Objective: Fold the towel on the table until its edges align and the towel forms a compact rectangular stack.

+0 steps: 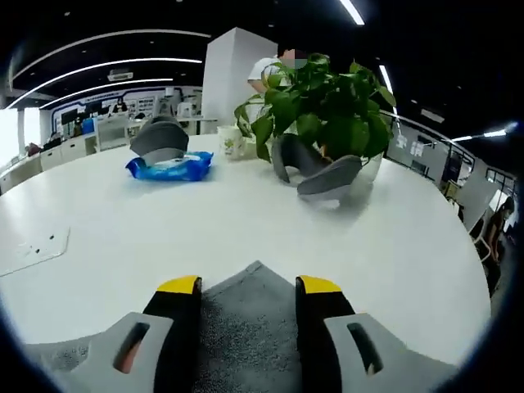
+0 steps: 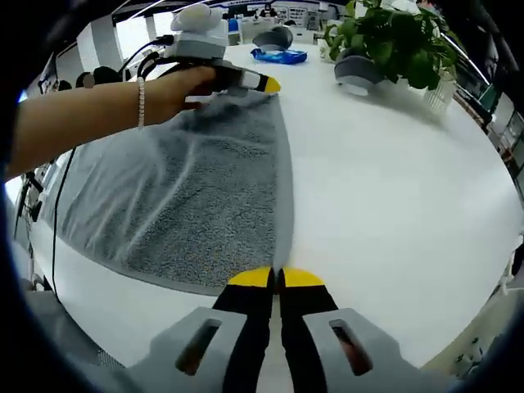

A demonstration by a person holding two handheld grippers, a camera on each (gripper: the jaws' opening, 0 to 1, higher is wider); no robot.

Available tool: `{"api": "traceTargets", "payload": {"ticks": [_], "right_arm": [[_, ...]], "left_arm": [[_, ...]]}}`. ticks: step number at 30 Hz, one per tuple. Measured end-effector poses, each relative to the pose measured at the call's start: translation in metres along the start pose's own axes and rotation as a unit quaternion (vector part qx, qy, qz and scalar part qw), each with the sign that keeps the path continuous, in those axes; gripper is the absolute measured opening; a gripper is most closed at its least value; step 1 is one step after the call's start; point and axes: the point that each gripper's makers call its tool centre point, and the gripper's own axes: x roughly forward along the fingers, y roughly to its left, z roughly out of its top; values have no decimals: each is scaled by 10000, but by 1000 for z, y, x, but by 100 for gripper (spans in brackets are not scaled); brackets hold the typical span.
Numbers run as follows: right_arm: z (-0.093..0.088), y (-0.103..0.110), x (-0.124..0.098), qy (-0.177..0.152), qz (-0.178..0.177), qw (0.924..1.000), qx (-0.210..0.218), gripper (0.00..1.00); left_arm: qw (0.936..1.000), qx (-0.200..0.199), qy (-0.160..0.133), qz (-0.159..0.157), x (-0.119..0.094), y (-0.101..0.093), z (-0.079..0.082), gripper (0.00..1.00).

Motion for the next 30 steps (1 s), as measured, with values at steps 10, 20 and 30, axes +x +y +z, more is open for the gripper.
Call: {"api": "traceTargets", "payload": {"ticks": [10, 20, 30], "right_arm": [[0, 0, 0, -16, -17, 10000, -73, 0], [-1, 0, 1, 17, 12, 10000, -65, 0], [11, 0, -6, -72, 49, 9999, 94, 0]], "left_arm": [[9975, 634, -276, -110, 6, -6, 2, 31], [9934, 1079, -255, -280, 8, -16, 2, 5], [9919, 1244, -58, -230, -11, -18, 7, 3]]}}
